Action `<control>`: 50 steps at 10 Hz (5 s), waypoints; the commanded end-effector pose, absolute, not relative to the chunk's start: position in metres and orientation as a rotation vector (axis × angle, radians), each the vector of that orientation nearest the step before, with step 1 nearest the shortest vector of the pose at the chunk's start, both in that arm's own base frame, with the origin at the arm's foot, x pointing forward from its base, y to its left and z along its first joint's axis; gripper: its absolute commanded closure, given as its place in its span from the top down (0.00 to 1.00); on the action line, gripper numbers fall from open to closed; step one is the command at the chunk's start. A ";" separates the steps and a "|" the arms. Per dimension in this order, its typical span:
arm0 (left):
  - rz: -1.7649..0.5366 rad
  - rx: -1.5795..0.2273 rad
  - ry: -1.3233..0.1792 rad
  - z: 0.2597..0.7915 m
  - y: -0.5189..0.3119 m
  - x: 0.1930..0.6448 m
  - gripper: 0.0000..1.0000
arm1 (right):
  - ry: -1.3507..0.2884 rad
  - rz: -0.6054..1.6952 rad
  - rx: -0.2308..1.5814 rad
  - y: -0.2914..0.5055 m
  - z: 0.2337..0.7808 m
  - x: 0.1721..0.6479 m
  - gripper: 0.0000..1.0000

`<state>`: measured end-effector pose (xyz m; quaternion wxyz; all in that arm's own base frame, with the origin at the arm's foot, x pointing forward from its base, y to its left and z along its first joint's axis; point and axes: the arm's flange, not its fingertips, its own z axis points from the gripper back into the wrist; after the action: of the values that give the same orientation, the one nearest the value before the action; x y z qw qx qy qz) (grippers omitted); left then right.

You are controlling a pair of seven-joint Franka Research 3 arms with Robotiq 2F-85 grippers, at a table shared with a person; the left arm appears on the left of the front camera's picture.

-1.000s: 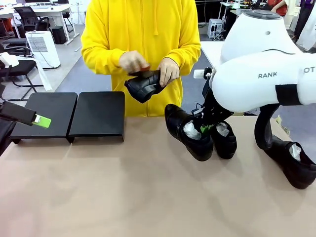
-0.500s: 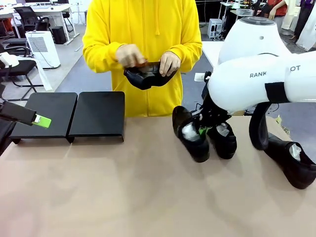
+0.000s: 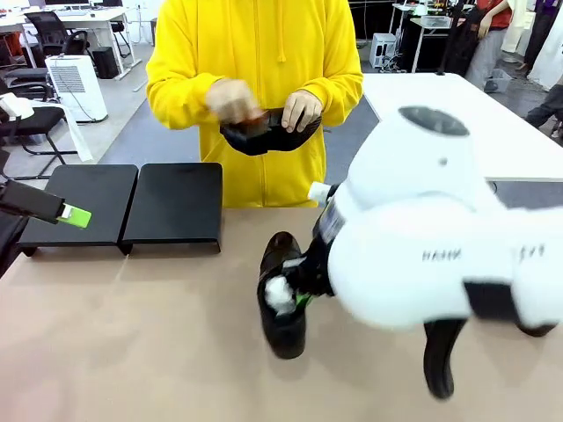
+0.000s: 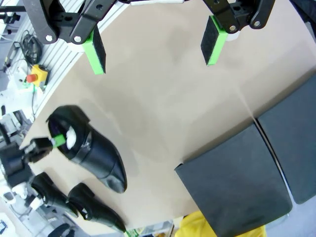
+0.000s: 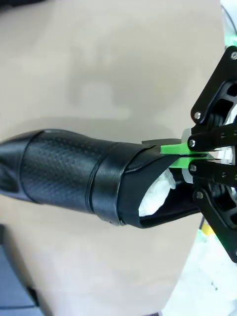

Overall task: Organize the shoes by placing them on the stand.
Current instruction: Pick up one Shoe and place it in the middle of the table, then place the Shoe from the middle of the table onto the Shoes Stand.

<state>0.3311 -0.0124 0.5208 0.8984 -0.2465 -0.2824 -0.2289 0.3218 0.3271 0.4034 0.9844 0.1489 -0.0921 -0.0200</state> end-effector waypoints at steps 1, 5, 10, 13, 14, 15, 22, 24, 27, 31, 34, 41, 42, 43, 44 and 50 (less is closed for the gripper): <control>-0.491 -0.529 -0.592 0.522 -0.011 0.331 1.00 | -0.206 -0.044 0.368 0.345 0.376 0.327 0.00; -0.491 -0.529 -0.592 0.522 -0.011 0.331 1.00 | -0.140 0.016 0.387 0.360 0.345 0.341 0.00; -0.491 -0.529 -0.592 0.522 -0.011 0.331 1.00 | -0.129 0.013 0.333 0.349 0.355 0.345 0.72; -0.491 -0.529 -0.592 0.522 -0.011 0.331 1.00 | -0.144 0.018 0.326 0.339 0.376 0.337 1.00; -0.491 -0.529 -0.592 0.522 -0.011 0.331 1.00 | -0.150 0.028 0.341 0.335 0.384 0.331 1.00; -0.491 -0.529 -0.592 0.522 -0.011 0.331 1.00 | -0.174 -0.012 0.323 0.325 0.392 0.328 1.00; -0.491 -0.529 -0.592 0.522 -0.011 0.331 1.00 | -0.143 0.004 0.329 0.345 0.376 0.339 1.00; -0.491 -0.529 -0.592 0.522 -0.011 0.331 1.00 | -0.143 0.004 0.329 0.345 0.376 0.339 1.00; -0.521 -0.517 -0.559 0.517 -0.048 0.325 1.00 | -0.227 -0.135 0.306 0.281 0.423 0.307 1.00; -0.439 -0.433 -0.406 0.511 -0.174 0.313 1.00 | -0.290 -0.518 0.265 0.168 0.443 0.277 1.00; -0.392 -0.383 -0.510 0.514 -0.211 0.320 1.00 | -0.252 -0.716 0.245 0.125 0.438 0.281 1.00; -0.354 -0.332 -0.359 0.486 -0.311 0.323 1.00 | -0.173 -0.665 0.090 0.103 0.505 0.321 1.00; -0.324 -0.318 -0.376 0.478 -0.332 0.333 1.00 | -0.165 -0.691 0.071 0.097 0.505 0.321 1.00; -0.216 -0.297 -0.298 0.467 -0.350 0.343 1.00 | -0.188 -0.640 0.145 0.116 0.487 0.319 1.00; -0.159 -0.241 -0.251 0.457 -0.365 0.347 1.00 | -0.188 -0.640 0.145 0.116 0.487 0.319 1.00; -0.085 -0.207 -0.152 0.413 -0.414 0.358 1.00 | -0.188 -0.640 0.145 0.116 0.487 0.319 1.00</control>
<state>0.3542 -0.4022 0.4142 0.9884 -0.1152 -0.0802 -0.0576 0.3197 0.1147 0.4921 0.9432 0.0599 -0.0876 -0.3149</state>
